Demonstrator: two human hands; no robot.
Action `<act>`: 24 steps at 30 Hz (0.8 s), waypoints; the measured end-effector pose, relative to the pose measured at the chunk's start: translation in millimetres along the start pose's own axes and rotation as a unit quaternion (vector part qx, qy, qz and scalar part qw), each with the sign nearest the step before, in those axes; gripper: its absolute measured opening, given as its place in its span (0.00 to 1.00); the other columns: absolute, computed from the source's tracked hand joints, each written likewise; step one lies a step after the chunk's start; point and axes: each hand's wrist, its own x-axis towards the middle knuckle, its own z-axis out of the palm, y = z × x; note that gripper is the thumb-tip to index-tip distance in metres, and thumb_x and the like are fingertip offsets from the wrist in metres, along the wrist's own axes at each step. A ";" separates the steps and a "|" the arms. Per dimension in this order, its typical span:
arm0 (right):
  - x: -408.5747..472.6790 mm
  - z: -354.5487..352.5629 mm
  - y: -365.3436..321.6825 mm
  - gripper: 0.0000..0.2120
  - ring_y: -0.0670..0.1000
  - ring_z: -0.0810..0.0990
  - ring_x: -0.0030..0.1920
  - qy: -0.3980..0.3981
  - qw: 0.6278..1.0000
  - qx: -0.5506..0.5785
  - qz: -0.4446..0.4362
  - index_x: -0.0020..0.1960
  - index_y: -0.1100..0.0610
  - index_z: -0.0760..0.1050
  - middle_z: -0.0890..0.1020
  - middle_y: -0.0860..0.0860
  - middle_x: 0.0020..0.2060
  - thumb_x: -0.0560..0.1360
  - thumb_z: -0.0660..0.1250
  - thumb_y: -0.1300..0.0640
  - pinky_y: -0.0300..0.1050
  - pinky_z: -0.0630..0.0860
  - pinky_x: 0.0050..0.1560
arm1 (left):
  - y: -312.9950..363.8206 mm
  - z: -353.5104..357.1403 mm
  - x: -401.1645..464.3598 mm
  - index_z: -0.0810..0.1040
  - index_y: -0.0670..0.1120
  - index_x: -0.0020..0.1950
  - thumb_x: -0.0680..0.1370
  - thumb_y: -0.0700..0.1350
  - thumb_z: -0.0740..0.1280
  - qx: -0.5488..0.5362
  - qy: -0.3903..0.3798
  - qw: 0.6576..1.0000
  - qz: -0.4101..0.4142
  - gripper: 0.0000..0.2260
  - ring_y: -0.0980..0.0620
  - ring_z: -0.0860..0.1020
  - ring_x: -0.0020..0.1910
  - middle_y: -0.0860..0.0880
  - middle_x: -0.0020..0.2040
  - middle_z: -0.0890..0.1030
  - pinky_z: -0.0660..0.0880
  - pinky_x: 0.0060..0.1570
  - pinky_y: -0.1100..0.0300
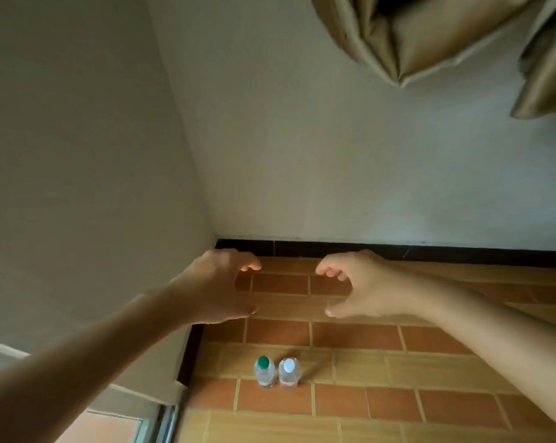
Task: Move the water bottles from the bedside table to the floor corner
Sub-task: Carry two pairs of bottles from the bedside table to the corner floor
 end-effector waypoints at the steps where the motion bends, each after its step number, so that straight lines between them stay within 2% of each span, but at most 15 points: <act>1: -20.7 -32.1 -16.8 0.32 0.47 0.75 0.64 0.008 1.000 -0.001 -0.002 0.71 0.44 0.68 0.74 0.45 0.67 0.70 0.75 0.48 0.47 0.76 0.64 | 17.4 -36.3 -9.1 0.70 0.55 0.69 0.70 0.51 0.74 0.004 0.003 1.000 0.009 0.29 0.53 0.73 0.64 0.53 0.67 0.75 0.74 0.61 0.56; 4: -83.2 -122.3 -61.0 0.32 0.48 0.75 0.65 0.020 1.000 -0.018 0.002 0.71 0.44 0.67 0.73 0.45 0.68 0.70 0.74 0.48 0.48 0.75 0.65 | 69.7 -139.6 -36.7 0.71 0.56 0.68 0.70 0.50 0.73 0.017 0.016 0.999 0.044 0.27 0.55 0.73 0.63 0.54 0.65 0.76 0.75 0.59 0.59; 8: -165.2 -230.6 -110.9 0.37 0.48 0.73 0.67 0.036 0.999 -0.037 0.015 0.73 0.45 0.64 0.72 0.46 0.70 0.69 0.76 0.46 0.49 0.74 0.66 | 137.5 -265.5 -73.7 0.71 0.55 0.68 0.70 0.51 0.74 0.032 0.038 0.995 0.091 0.28 0.56 0.74 0.62 0.54 0.65 0.76 0.75 0.58 0.61; 13: -255.7 -338.3 -157.8 0.39 0.49 0.75 0.64 0.089 0.995 -0.033 0.015 0.75 0.46 0.63 0.71 0.48 0.69 0.68 0.77 0.48 0.50 0.77 0.64 | 213.1 -385.3 -116.0 0.69 0.55 0.70 0.71 0.53 0.74 0.053 0.039 0.987 0.146 0.29 0.58 0.73 0.63 0.55 0.67 0.74 0.75 0.60 0.60; 18: -330.7 -405.0 -179.4 0.38 0.56 0.78 0.64 0.138 0.990 -0.017 0.009 0.72 0.42 0.64 0.72 0.46 0.66 0.67 0.77 0.53 0.59 0.80 0.59 | 274.1 -456.6 -146.4 0.71 0.57 0.67 0.69 0.52 0.76 0.051 0.068 0.977 0.196 0.28 0.60 0.74 0.59 0.57 0.63 0.76 0.74 0.54 0.67; 22: -382.0 -432.6 -189.0 0.36 0.46 0.75 0.64 0.176 0.984 -0.032 0.001 0.71 0.44 0.67 0.74 0.45 0.63 0.68 0.78 0.55 0.53 0.78 0.63 | 317.7 -484.4 -165.3 0.72 0.58 0.67 0.68 0.51 0.77 0.051 0.067 0.968 0.235 0.29 0.60 0.75 0.58 0.57 0.62 0.77 0.70 0.45 0.73; 24: -403.1 -436.8 -189.2 0.34 0.46 0.76 0.62 0.188 0.982 -0.036 0.003 0.71 0.44 0.68 0.75 0.44 0.61 0.68 0.77 0.54 0.52 0.79 0.62 | 336.4 -488.2 -171.6 0.72 0.58 0.67 0.68 0.50 0.77 0.051 0.070 0.964 0.251 0.29 0.60 0.76 0.58 0.57 0.61 0.77 0.72 0.46 0.72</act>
